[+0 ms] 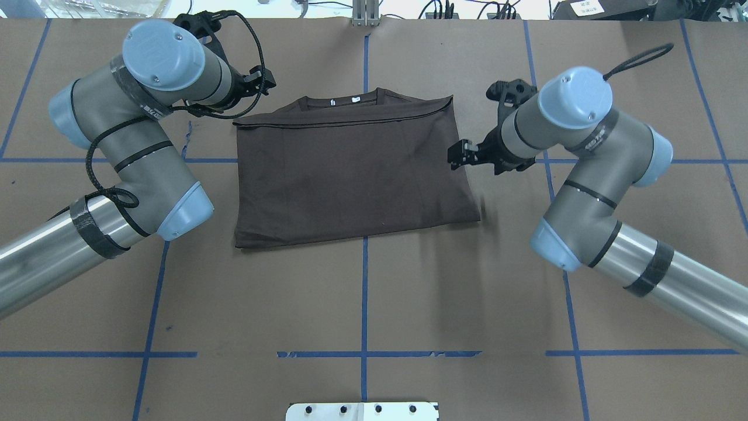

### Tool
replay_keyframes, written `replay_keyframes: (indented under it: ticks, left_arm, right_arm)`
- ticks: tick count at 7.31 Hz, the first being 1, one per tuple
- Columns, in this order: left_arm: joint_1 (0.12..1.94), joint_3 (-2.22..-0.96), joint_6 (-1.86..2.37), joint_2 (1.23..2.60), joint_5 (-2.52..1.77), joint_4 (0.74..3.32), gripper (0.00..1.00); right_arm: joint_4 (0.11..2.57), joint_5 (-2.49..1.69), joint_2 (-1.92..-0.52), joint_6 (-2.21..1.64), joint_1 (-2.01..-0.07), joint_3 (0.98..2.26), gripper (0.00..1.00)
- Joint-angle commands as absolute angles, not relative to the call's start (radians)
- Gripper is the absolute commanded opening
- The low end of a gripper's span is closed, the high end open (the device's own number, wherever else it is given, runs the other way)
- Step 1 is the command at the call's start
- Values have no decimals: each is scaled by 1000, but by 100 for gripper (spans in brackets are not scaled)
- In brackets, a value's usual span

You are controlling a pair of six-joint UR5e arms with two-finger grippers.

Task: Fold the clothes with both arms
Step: 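Grasp the folded shirt's near corner with the right gripper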

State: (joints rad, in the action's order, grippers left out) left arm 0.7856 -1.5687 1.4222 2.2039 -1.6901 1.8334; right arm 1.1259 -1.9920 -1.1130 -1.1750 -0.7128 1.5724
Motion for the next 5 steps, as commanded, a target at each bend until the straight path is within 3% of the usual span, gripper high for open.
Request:
replay_keyframes:
  ticks: [1, 3, 4, 5]
  left_arm:
    - [785, -1591, 1425, 2204, -1690, 1812, 100]
    - [785, -1595, 1425, 2204, -1690, 1812, 100]
    - [785, -1598, 1425, 2204, -1690, 1812, 100]
    - [785, -1606, 1425, 2204, -1690, 1810, 100]
  right_arm:
    - [1126, -1956, -1124, -1183, -650, 1578, 98]
    - [1127, -1957, -1126, -1183, -650, 1566, 95]
    - [1127, -1960, -1127, -1183, -650, 1560, 83]
    - [1127, -1963, -1129, -1181, -652, 1560, 61]
